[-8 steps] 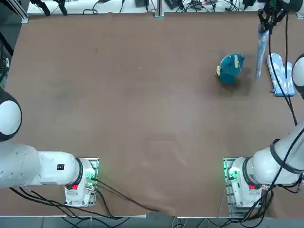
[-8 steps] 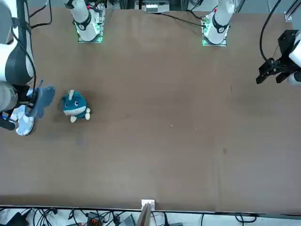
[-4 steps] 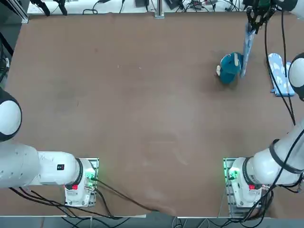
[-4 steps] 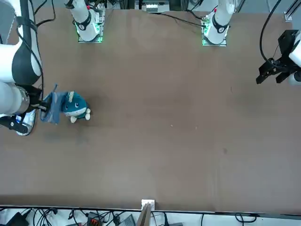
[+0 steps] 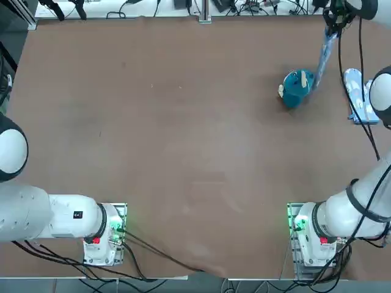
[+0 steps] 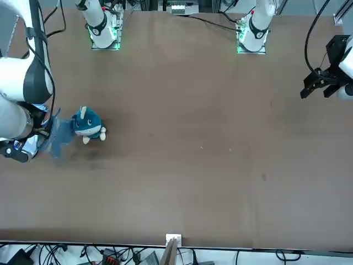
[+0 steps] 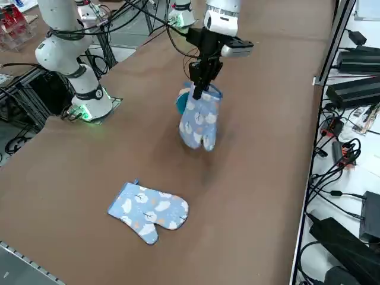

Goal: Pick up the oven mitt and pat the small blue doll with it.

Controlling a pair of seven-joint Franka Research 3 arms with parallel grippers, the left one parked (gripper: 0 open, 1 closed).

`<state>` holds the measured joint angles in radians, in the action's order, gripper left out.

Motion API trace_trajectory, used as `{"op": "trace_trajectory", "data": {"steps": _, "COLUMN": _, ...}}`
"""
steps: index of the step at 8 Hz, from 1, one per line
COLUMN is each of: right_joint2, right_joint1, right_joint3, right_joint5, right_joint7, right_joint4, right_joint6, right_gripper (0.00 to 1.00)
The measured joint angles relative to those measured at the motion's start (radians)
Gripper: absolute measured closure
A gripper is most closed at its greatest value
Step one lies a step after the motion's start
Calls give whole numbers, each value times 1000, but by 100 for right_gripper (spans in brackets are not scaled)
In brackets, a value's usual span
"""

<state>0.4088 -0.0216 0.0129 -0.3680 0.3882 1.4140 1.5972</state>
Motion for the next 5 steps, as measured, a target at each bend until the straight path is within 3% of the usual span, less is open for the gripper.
{"op": "trace_trajectory", "data": {"steps": 5, "right_joint2": 0, "right_joint1": 87, "right_joint3": 19, "right_joint5": -51, "right_joint7": -180, "right_joint4": -3, "right_joint6": -61, "right_gripper": 96}}
